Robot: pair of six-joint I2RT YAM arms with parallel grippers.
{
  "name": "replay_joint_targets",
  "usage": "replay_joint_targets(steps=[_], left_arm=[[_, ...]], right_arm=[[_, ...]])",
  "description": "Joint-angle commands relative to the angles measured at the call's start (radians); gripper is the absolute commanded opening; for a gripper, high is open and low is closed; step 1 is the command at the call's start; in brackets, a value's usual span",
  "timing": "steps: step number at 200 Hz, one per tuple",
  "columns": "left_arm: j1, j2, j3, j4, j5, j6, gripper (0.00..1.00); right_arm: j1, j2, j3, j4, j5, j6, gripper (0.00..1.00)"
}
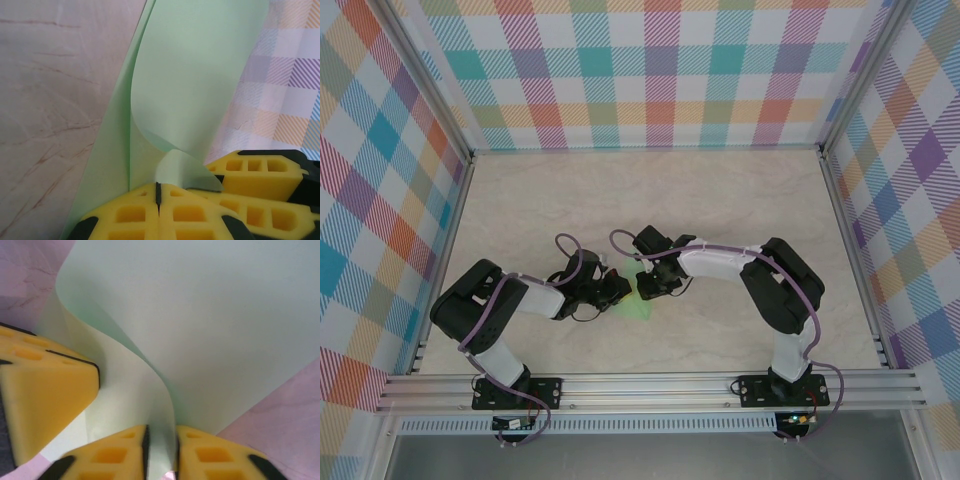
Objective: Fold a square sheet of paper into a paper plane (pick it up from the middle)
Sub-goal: Fold the triangle a second time at the center of the table.
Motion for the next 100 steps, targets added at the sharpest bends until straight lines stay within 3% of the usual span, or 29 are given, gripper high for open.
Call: replay_joint_targets(steps=[1,31,54,100], left_arm=[[0.009,0.018,-0.026,-0.029,-0.038,0.024,0.0],[0.01,0.011,-0.022,-0.039,-0.038,0.033,0.0],[0.009,0.012,-0.018,-0.038,-0.035,0.035,0.0],[0.009,0.005,-0.018,-0.043,-0.034,0.035,0.0]], right_arm=[[-0.024,-0.058,-0.003,-0.004,-0.003,0.039,0.3],[-0.049,-0.172,-0.068,0.019,-0.025,0.093,0.46],[-0.049,-0.23,-0.121,0.06,-0.066,0.166,0.49],[-0.037,-0.259,-0.246,0.304,-0.322,0.345,0.2]])
